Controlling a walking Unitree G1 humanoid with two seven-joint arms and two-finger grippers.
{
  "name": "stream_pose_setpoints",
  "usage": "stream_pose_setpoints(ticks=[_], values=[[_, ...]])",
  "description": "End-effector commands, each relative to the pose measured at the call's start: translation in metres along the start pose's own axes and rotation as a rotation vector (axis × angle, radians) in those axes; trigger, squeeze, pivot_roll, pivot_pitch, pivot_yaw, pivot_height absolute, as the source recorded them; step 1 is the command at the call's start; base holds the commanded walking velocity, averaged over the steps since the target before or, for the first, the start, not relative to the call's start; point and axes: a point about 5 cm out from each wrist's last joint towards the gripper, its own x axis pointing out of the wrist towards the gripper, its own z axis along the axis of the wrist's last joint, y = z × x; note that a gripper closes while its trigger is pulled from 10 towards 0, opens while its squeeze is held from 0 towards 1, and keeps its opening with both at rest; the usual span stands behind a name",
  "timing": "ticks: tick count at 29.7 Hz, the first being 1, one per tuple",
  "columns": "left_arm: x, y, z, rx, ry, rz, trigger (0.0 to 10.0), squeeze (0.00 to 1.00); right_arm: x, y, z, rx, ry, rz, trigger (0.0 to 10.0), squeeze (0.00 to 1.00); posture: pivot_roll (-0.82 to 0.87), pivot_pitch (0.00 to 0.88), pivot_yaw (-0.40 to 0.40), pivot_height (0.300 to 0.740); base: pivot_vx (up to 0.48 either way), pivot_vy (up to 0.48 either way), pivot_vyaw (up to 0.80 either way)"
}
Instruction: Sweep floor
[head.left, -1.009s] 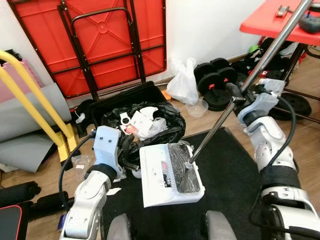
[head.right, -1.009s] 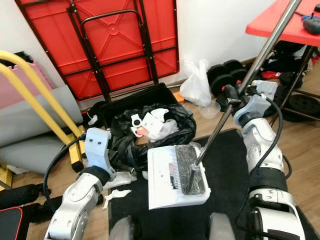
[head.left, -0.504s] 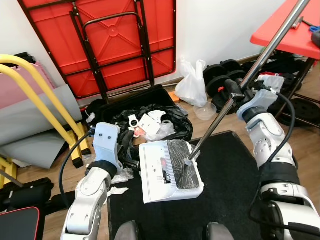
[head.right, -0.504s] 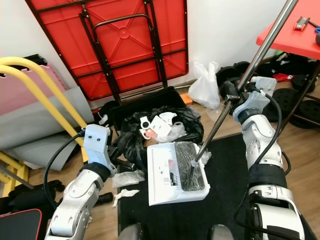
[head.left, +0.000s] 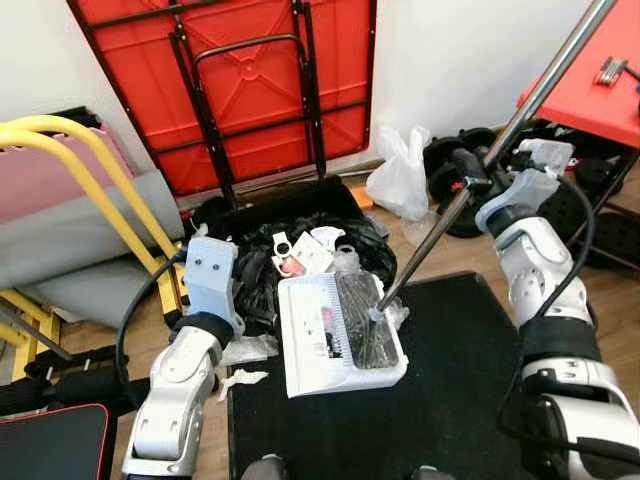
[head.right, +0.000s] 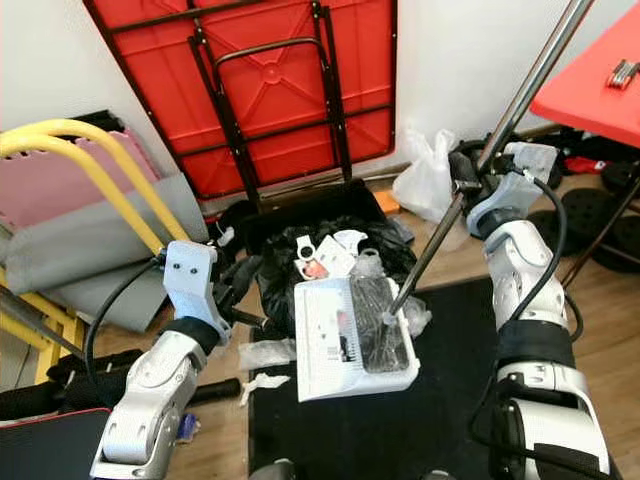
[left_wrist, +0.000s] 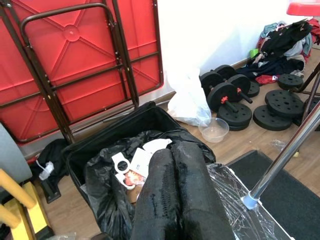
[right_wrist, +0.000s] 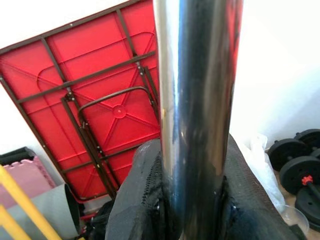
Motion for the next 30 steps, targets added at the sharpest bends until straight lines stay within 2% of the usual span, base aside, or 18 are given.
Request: stream_pose_setpoints(ticks=[1, 8, 30], values=[[-0.0004, 0.0044, -0.0033, 0.009, 0.012, 0.054, 10.0, 0.0, 0.0057, 0.0084, 0.0143, 0.025, -0.068, 0.035, 10.0, 0.0, -0.15, 0.0, 0.003, 0.725, 0.0, 0.0, 0.0], [0.0, 0.0043, -0.0031, 0.01, 0.01, 0.053, 10.0, 0.0, 0.0057, 0.009, 0.0138, 0.025, -0.067, 0.038, 10.0, 0.0, -0.15, 0.0, 0.002, 0.74, 0.0, 0.0, 0.0], [-0.0001, 0.0039, -0.0003, 0.029, -0.016, 0.038, 10.0, 0.0, 0.0047, 0.009, 0.0105, 0.022, -0.058, 0.036, 10.0, 0.0, -0.15, 0.0, 0.003, 0.74, 0.0, 0.0, 0.0]])
